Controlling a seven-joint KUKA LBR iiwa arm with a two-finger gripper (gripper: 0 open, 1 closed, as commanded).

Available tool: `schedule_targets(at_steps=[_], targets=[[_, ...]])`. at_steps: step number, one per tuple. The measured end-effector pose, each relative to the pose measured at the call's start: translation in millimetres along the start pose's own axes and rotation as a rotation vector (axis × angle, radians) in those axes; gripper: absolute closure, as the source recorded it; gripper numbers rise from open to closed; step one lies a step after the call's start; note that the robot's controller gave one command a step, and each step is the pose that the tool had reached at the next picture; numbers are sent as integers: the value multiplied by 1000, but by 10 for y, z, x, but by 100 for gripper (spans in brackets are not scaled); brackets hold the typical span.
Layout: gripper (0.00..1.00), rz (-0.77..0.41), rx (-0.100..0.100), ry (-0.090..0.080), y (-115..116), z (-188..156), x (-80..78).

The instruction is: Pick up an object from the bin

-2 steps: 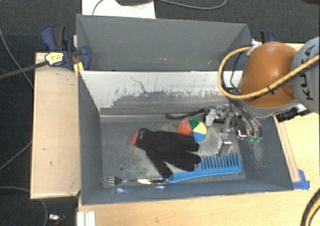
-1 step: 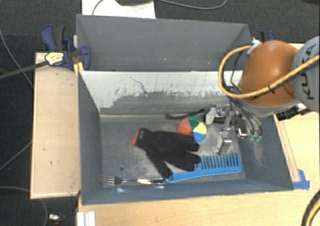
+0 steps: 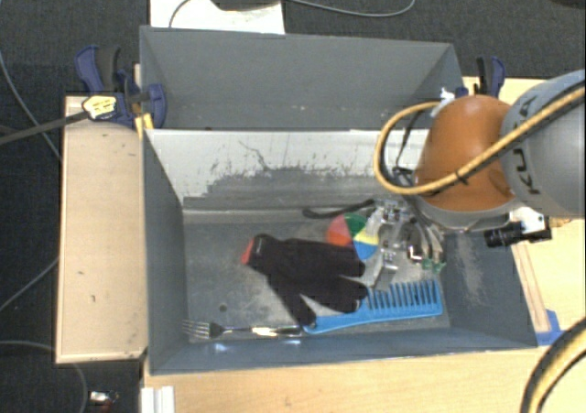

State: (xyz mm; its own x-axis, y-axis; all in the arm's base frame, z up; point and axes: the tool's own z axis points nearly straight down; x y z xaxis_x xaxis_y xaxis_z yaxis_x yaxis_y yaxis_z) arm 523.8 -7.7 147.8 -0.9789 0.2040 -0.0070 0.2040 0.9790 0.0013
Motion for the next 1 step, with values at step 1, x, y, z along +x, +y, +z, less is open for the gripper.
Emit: schedule_targets(at_steps=[1], targets=[[0,11,1,7,133,508,95]])
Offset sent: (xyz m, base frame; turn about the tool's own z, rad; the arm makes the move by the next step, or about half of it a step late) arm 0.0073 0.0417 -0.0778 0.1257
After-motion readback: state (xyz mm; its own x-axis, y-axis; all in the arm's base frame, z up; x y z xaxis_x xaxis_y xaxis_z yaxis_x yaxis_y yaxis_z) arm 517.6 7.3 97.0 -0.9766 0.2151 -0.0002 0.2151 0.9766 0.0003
